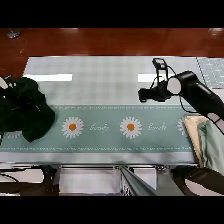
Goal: Fold the shirts.
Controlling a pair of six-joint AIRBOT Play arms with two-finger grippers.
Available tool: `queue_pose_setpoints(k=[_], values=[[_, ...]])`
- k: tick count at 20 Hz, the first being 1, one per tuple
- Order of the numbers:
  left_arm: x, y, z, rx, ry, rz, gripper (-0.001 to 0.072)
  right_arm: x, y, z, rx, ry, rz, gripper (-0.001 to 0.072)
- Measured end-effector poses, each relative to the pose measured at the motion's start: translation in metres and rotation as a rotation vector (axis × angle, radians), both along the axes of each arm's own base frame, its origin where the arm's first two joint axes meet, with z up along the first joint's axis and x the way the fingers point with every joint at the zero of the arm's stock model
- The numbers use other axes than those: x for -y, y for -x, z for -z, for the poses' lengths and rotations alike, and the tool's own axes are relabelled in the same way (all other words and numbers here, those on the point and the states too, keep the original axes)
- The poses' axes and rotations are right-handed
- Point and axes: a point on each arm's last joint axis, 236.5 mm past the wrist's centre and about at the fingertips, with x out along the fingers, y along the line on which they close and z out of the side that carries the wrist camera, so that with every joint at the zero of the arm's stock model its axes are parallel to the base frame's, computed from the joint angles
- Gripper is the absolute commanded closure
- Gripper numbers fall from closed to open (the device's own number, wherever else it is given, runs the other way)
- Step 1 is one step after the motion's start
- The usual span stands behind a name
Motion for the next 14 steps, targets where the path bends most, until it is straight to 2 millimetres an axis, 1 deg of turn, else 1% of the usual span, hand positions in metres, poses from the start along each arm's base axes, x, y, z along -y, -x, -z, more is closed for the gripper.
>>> queue_pose_setpoints(k=[1, 2, 3, 4, 5, 6, 7, 9, 10, 11, 12, 14], values=[[0.009, -0.007, -0.005, 0.026, 0.038, -0.002, 0.0675, 0.003, -0.001, -0.01, 0.029, 0.001, 0.008, 0.0092], [0.021, -0.015, -0.016, 0.059, 0.086, 0.002, 0.0675, 0.007, -0.003, -0.023, 0.067, 0.002, 0.019, 0.0092], [0.029, -0.034, -0.038, 0.149, 0.116, 0.009, 0.0676, 0.012, -0.004, -0.039, 0.112, 0.005, 0.032, 0.0092], [0.039, -0.052, -0.065, 0.248, 0.152, 0.02, 0.0676, 0.018, -0.005, -0.055, 0.156, 0.006, 0.046, 0.0093], [0.054, -0.068, -0.101, 0.356, 0.201, 0.041, 0.0676, 0.023, -0.004, -0.073, 0.203, 0.003, 0.061, 0.0092], [0.068, -0.085, -0.146, 0.497, 0.236, 0.067, 0.0676, 0.03, -0.001, -0.092, 0.252, -0.003, 0.077, 0.0092], [0.086, -0.096, -0.191, 0.626, 0.28, 0.095, 0.0676, 0.035, 0.002, -0.11, 0.296, -0.013, 0.092, 0.0092], [0.121, -0.095, -0.282, 0.855, 0.336, 0.175, 0.0676, 0.046, 0.015, -0.146, 0.379, -0.038, 0.117, 0.0093], [0.139, -0.088, -0.325, 0.961, 0.357, 0.219, 0.0675, 0.051, 0.023, -0.161, 0.412, -0.049, 0.126, 0.0092], [0.156, -0.077, -0.361, 1.045, 0.372, 0.26, 0.0676, 0.056, 0.032, -0.176, 0.444, -0.06, 0.134, 0.0092], [0.176, -0.062, -0.396, 1.125, 0.395, 0.309, 0.0676, 0.061, 0.041, -0.187, 0.468, -0.069, 0.141, 0.0092], [0.215, -0.03, -0.45, 1.247, 0.451, 0.402, 0.0676, 0.07, 0.06, -0.208, 0.507, -0.094, 0.156, 0.0093]])
